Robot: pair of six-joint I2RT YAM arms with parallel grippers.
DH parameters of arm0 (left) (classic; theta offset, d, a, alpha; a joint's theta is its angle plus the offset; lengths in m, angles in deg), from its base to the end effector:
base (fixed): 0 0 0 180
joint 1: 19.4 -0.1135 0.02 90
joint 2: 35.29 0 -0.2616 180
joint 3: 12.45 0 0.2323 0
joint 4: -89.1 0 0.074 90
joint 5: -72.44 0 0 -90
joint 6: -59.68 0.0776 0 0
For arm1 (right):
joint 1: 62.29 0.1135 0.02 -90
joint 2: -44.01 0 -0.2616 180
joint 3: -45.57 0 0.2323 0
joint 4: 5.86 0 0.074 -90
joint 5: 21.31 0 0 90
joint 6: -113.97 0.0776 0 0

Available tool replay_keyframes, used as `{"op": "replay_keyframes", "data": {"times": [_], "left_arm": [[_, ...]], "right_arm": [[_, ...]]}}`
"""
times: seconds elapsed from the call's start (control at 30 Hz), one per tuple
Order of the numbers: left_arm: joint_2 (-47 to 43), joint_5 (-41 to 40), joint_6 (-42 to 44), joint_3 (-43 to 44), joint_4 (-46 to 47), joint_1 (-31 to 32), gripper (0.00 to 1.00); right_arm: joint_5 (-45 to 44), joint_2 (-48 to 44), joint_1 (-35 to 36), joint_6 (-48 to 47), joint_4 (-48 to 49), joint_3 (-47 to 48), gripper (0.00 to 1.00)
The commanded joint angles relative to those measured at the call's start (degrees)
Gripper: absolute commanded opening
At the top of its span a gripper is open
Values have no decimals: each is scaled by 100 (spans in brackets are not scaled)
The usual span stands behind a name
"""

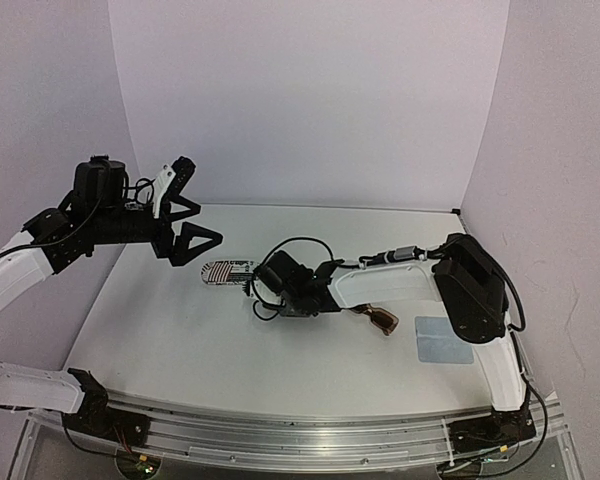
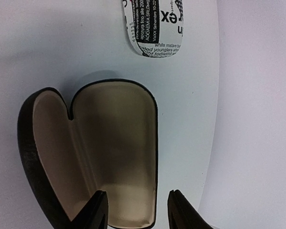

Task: Organize the sunglasses
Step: Place the sunglasses case at the center of the board, then move the glasses cleaning cloth to the center of the board.

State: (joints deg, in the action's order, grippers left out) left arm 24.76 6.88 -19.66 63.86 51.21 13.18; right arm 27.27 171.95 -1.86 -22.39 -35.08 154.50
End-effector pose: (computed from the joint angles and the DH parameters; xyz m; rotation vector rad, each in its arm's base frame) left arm 0.1907 -0.1600 0.3519 0.9853 1.7074 -0.6665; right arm 0.2857 0.3996 0.1456 -1.6060 1.5956 -0.7360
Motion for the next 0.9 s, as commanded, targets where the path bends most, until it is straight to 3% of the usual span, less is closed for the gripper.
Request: {"op": "replay_keyframes", "data": {"times": [0.0,0.13,0.23,0.3,0.37,0.47,0.6,0.73,0.87], "left_arm": [[-147,109,82,-56,169,-5,100],[-150,139,84,-60,170,-6,100],[-166,137,107,-62,161,-6,100],[-191,103,116,-77,157,-6,100],[-226,88,113,-110,166,-6,100],[-275,115,86,-178,215,-6,100],[-339,195,27,-315,342,-6,100],[-368,303,1,-419,450,-6,100],[-397,416,-2,-481,511,-3,100]], "right_arm": [[158,-241,12,240,45,313,47],[394,-575,4,789,45,487,50],[515,-1106,-112,1846,42,497,54],[407,-1711,-304,2877,-7,228,55],[597,-2394,-709,4742,-408,-228,52],[1337,-3395,-1619,6920,-1325,-1297,41],[1682,-4225,-2144,8934,-2560,-2806,14],[2075,-4712,-2339,9956,-2907,-4162,0],[2106,-4791,-2513,10205,-2660,-4830,0]]}}
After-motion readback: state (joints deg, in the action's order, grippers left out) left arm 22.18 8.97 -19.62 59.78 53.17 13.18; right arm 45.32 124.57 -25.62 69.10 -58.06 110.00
